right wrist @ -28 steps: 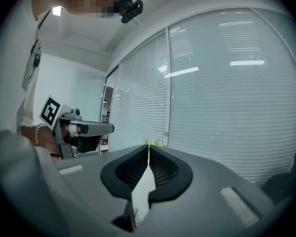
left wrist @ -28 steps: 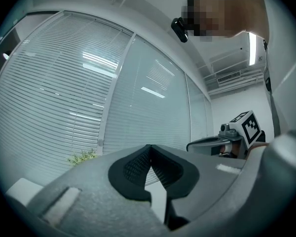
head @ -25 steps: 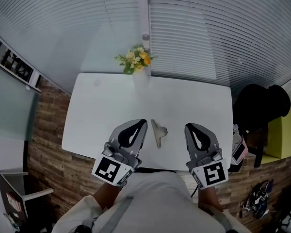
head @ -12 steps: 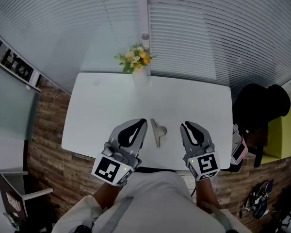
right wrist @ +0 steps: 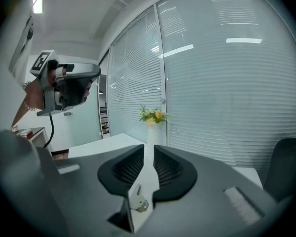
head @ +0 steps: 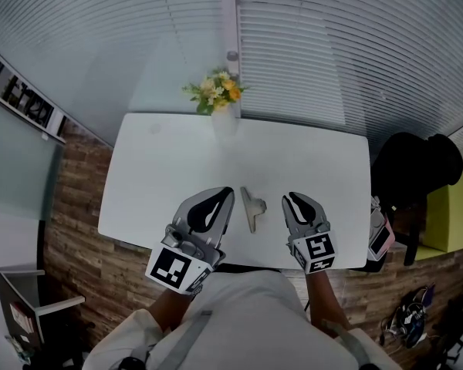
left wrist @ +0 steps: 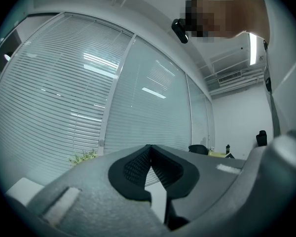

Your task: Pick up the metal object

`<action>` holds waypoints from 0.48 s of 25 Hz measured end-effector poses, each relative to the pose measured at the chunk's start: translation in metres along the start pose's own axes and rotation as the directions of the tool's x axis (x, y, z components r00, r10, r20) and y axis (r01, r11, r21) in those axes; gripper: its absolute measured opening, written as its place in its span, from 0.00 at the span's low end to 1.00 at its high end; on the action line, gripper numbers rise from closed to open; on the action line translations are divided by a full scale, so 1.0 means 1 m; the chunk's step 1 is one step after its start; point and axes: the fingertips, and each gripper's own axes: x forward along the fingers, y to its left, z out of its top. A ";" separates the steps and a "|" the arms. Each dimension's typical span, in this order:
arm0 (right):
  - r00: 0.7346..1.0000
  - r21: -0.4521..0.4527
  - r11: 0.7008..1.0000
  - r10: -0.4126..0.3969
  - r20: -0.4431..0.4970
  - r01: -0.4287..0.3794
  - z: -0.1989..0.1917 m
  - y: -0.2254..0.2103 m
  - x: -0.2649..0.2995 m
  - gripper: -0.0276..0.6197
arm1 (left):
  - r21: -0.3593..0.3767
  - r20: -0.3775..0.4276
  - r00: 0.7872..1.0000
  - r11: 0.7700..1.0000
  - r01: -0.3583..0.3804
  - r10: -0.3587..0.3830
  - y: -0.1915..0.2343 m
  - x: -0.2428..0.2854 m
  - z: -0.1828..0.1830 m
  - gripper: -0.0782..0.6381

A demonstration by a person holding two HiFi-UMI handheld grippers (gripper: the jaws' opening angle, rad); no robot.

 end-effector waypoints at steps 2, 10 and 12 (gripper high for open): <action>1.000 0.006 1.000 0.004 -0.012 -0.003 -0.010 0.000 0.005 0.14 | 0.000 -0.002 1.000 1.000 -0.003 0.003 0.001 -0.001 0.000 0.12; 0.998 0.043 0.999 0.020 -0.059 -0.017 -0.047 -0.001 0.026 0.16 | 0.004 -0.002 1.000 1.000 -0.009 0.009 0.005 -0.004 0.001 0.12; 0.997 0.055 0.998 0.027 -0.070 -0.023 -0.056 -0.001 0.032 0.16 | 0.005 -0.001 1.000 1.000 -0.012 0.012 0.007 -0.004 0.001 0.12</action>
